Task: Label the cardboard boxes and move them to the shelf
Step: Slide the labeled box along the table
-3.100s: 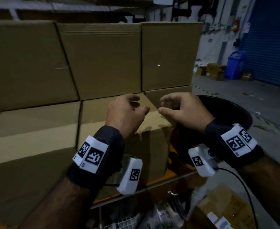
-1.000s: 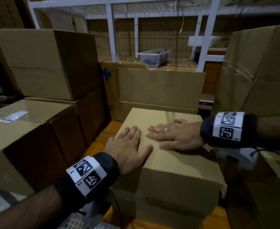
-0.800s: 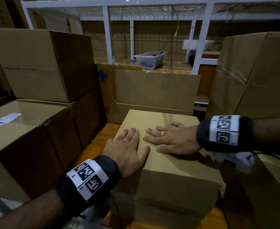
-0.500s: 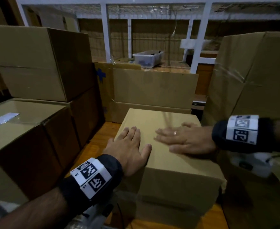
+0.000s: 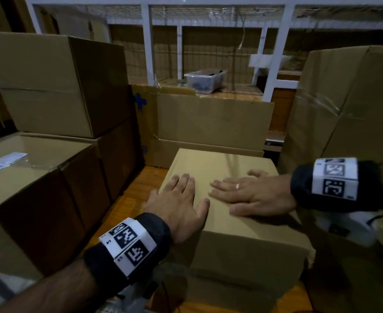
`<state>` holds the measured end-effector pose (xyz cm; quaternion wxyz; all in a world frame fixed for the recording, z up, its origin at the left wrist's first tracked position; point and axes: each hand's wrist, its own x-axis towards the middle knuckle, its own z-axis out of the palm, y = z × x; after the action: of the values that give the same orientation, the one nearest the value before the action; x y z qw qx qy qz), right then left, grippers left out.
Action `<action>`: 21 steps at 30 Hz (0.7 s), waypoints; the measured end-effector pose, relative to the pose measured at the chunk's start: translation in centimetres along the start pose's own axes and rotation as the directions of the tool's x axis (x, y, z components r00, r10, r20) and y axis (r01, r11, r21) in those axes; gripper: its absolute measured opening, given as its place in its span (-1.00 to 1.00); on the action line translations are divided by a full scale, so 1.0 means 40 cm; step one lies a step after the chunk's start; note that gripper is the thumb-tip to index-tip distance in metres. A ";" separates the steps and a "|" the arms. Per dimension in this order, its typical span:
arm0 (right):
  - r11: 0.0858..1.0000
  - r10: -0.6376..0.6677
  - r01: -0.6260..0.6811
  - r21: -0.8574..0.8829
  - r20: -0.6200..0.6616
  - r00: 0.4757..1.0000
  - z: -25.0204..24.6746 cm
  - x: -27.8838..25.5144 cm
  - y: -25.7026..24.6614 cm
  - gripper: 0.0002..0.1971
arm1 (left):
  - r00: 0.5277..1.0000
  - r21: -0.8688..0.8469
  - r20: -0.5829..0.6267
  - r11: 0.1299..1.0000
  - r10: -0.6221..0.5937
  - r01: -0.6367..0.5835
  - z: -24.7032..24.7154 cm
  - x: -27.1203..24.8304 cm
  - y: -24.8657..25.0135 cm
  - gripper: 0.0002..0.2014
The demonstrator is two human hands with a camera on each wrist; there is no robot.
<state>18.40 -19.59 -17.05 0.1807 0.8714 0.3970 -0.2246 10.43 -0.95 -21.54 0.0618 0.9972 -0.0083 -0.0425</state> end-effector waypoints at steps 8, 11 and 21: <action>1.000 0.011 -0.011 -0.001 -0.017 1.000 0.006 -0.004 0.003 -0.43 | 1.000 -0.006 -0.007 1.000 0.005 -0.005 0.003 0.003 -0.001 -0.33; 0.984 0.176 -0.176 0.017 -0.072 0.982 0.002 -0.003 0.038 -0.41 | 1.000 -0.010 -0.005 1.000 0.007 -0.007 0.007 0.004 -0.003 -0.32; 0.992 0.125 -0.126 -0.003 -0.099 0.987 -0.059 0.081 -0.005 -0.43 | 1.000 -0.017 0.017 1.000 -0.024 0.024 -0.010 -0.008 0.008 -0.30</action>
<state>20.73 -16.32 -16.85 0.1787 0.9038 0.3508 -0.1678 10.14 -1.20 -21.07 0.0699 0.9962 0.0036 -0.0514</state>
